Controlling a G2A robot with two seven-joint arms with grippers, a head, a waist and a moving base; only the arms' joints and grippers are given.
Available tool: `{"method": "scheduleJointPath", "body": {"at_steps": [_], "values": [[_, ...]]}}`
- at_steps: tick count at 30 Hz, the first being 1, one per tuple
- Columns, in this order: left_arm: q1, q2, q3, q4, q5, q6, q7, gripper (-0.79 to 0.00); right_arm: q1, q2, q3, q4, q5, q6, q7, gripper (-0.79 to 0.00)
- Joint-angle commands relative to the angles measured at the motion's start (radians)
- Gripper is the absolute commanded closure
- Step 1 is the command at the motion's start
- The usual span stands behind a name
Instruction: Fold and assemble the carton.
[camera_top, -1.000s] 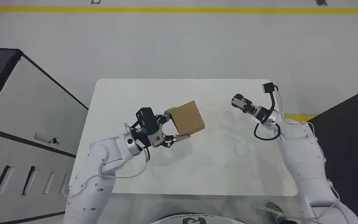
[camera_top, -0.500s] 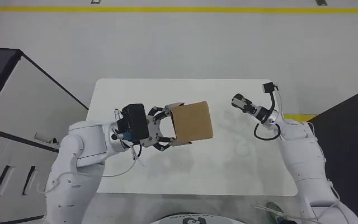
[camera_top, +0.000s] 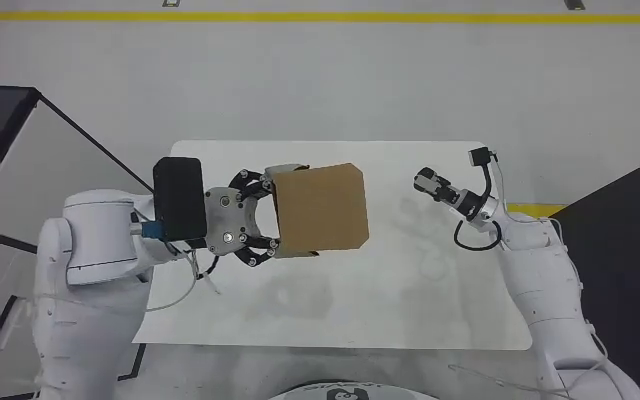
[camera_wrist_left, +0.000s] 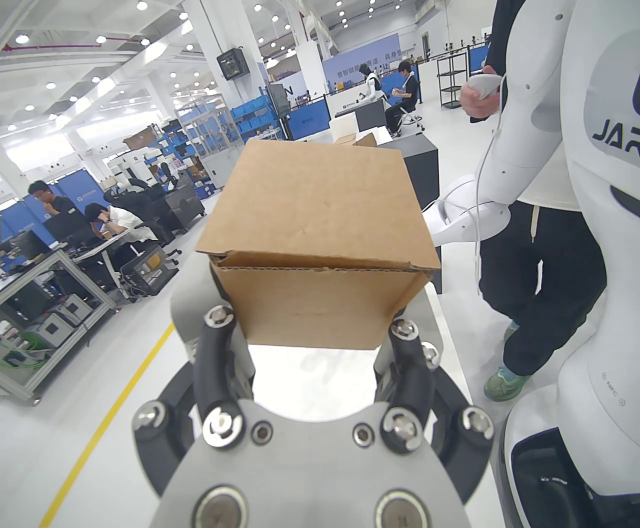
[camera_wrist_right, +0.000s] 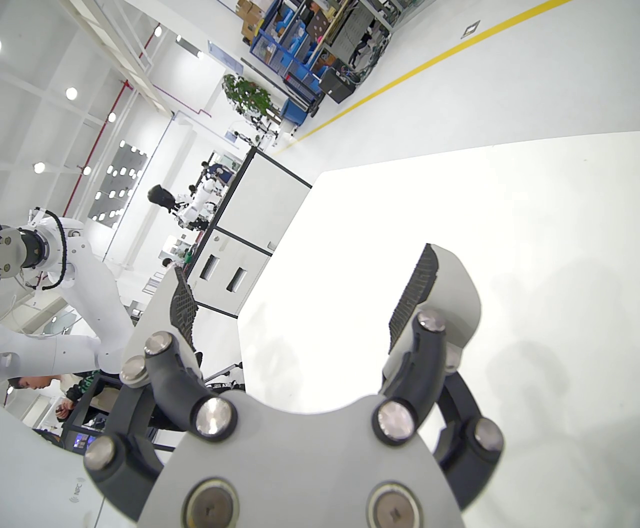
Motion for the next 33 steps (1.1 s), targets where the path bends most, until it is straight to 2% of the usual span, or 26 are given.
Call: {"method": "scheduleJointPath", "body": {"at_steps": [1,4,10,14,20,33], "values": [[0.000,0.000,0.000,0.000,0.000,0.000,0.000,0.000,0.000,0.000,0.000,0.000,0.000,0.000,0.000,-0.785],[0.000,0.000,0.000,0.000,0.001,0.004,0.002,0.000,0.000,0.000,0.000,0.000,0.000,0.000,0.000,-0.785],[-0.044,0.009,0.022,-0.102,0.060,0.050,-0.059,0.000,0.000,0.000,0.000,0.000,0.000,0.000,0.000,-0.785],[-0.102,0.021,0.052,-0.112,0.013,0.075,-0.138,0.000,0.000,0.000,0.000,0.000,0.000,0.000,0.000,-0.785],[-0.168,0.037,0.074,-0.096,-0.110,0.163,-0.231,0.000,0.000,0.000,0.000,0.000,0.000,0.000,0.000,-0.785],[-0.168,0.037,0.074,-0.096,-0.110,0.163,-0.231,0.000,0.000,0.000,0.000,0.000,0.000,0.000,0.000,-0.785]]}}
